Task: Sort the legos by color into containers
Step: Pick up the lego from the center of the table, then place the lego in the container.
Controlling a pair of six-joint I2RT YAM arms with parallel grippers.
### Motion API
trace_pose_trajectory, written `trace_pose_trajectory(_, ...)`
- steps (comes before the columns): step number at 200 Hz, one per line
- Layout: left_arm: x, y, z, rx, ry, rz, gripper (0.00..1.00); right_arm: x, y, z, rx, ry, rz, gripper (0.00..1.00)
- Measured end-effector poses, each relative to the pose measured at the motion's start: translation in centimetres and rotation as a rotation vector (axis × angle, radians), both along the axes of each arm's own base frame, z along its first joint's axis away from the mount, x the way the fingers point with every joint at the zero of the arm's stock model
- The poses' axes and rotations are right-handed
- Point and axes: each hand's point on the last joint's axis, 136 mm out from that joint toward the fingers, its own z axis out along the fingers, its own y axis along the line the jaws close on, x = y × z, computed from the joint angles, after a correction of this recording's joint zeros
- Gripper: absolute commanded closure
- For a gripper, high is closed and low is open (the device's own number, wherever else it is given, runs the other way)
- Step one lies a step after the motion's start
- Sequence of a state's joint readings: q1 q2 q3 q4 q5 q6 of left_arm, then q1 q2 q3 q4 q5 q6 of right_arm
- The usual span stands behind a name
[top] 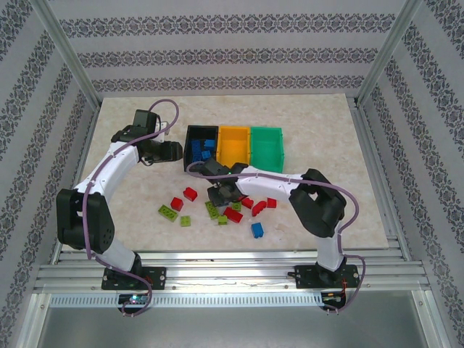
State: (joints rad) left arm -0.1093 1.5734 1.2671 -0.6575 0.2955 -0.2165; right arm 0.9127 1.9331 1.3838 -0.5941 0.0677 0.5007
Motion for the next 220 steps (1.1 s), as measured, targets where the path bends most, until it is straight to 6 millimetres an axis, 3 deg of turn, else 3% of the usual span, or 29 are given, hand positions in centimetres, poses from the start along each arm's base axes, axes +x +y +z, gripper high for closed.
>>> trace_pose_trajectory(55,0.1,0.4,0.1,0.017,-0.007,0.011,0.38,4.1,2.7,6.4,0.143,-0.137,-0.002,0.59)
trace_pose_trajectory(106,0.2,1.1,0.7,0.024,-0.030,0.030,0.38,12.4,3.7,11.1,0.256,-0.284,-0.067,0.58)
trace_pose_trajectory(147,0.3,1.2,0.8,0.023,-0.033,0.034,0.38,18.7,5.0,10.0,0.290,-0.327,-0.098,0.54)
trace_pose_trajectory(166,0.3,1.4,0.8,0.027,-0.035,0.038,0.38,20.7,5.3,8.8,0.289,-0.324,-0.104,0.43)
trace_pose_trajectory(187,0.3,1.4,0.7,0.030,-0.036,0.040,0.38,21.9,5.8,8.1,0.295,-0.320,-0.106,0.40)
trace_pose_trajectory(220,0.3,1.4,0.7,0.030,-0.036,0.040,0.38,21.7,5.9,8.0,0.302,-0.305,-0.098,0.38)
